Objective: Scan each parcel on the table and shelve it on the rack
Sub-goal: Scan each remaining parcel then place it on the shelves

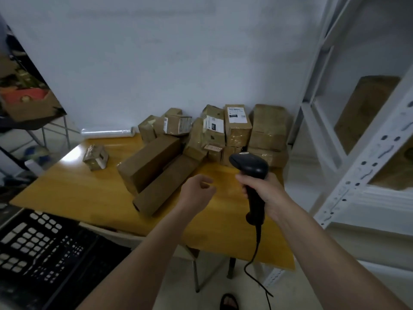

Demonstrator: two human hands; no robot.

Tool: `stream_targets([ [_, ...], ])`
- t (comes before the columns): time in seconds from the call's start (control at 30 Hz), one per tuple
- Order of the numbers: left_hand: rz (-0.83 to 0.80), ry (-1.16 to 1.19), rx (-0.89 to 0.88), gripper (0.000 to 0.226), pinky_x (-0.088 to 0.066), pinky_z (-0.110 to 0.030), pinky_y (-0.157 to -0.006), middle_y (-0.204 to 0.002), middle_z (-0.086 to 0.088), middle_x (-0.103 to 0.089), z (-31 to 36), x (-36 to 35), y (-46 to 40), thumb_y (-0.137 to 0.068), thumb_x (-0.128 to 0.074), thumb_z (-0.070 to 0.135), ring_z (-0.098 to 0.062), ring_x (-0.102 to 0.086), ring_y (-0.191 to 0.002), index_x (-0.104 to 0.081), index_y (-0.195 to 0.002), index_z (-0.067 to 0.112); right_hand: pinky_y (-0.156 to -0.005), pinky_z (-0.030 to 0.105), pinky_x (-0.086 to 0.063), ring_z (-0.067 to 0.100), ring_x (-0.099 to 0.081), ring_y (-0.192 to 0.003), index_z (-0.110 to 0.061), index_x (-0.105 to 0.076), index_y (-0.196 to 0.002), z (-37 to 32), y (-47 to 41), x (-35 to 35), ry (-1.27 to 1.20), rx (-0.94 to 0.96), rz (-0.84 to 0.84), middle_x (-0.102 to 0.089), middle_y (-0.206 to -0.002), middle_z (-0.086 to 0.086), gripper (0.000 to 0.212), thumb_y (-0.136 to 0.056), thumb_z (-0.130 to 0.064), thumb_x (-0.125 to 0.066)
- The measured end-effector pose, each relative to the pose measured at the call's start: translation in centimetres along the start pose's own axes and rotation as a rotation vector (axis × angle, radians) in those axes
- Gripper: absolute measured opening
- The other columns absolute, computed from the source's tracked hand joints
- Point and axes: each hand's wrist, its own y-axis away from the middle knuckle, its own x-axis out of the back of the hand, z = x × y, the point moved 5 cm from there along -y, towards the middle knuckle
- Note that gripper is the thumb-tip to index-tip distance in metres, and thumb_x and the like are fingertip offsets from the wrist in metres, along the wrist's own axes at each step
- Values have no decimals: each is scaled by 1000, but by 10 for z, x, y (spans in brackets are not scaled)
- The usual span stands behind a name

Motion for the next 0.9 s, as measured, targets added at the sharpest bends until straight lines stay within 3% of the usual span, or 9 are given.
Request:
stream_targets([
  [0.27, -92, 12, 155, 43, -53, -40, -92, -120, -2, -59, -7, 3, -115, -91, -64, 27, -20, -60, -103, -54, -132, 16, -58, 26, -52, 15, -62, -60, -8, -71, -91, -22, -88, -12, -116, -101, 38, -67, -66, 2, 17, -77, -13, -79],
  [0.43, -111, 90, 274, 55, -50, -39, -96, -129, -4, -56, -25, -2, -164, -88, -68, 26, -23, -58, -111, -48, -138, 17, -61, 26, -52, 15, -64, -66, -7, -70, -97, -29, -135, -29, -77, -179, 20, -69, -74, 3, 24, -77, -16, -79],
  [0.57, -158, 129, 329, 60, -51, -35, -91, -133, -8, -54, -34, -8, -199, -87, -70, 27, -24, -58, -111, -45, -140, 14, -60, 25, -52, 14, -64, -64, -7, -70, -96, -29, -165, -42, -96, -225, 45, -69, -72, 2, 24, -76, -17, -79],
  [0.67, -178, 147, 355, 60, -50, -42, -98, -129, -9, -56, -38, -14, -231, -85, -72, 27, -26, -57, -113, -47, -138, 13, -58, 24, -52, 12, -64, -61, -7, -70, -96, -25, -183, -49, -114, -249, 87, -69, -68, 0, 24, -77, -17, -79],
  [0.8, -205, 426, 537, 72, -50, -42, -98, -131, -15, -55, -40, -29, -269, -78, -80, 25, -28, -58, -106, -46, -138, 5, -54, 22, -52, 11, -64, -58, -7, -70, -94, -18, -196, -54, -157, -278, 154, -69, -66, -1, 22, -76, -16, -79],
  [0.9, -194, 600, 677, 80, -52, -42, -94, -135, -16, -51, -47, -43, -288, -73, -83, 21, -32, -52, -119, -42, -140, 6, -57, 23, -51, 11, -62, -59, -7, -71, -89, -12, -201, -54, -164, -298, 201, -67, -66, 0, 17, -77, -16, -79],
])
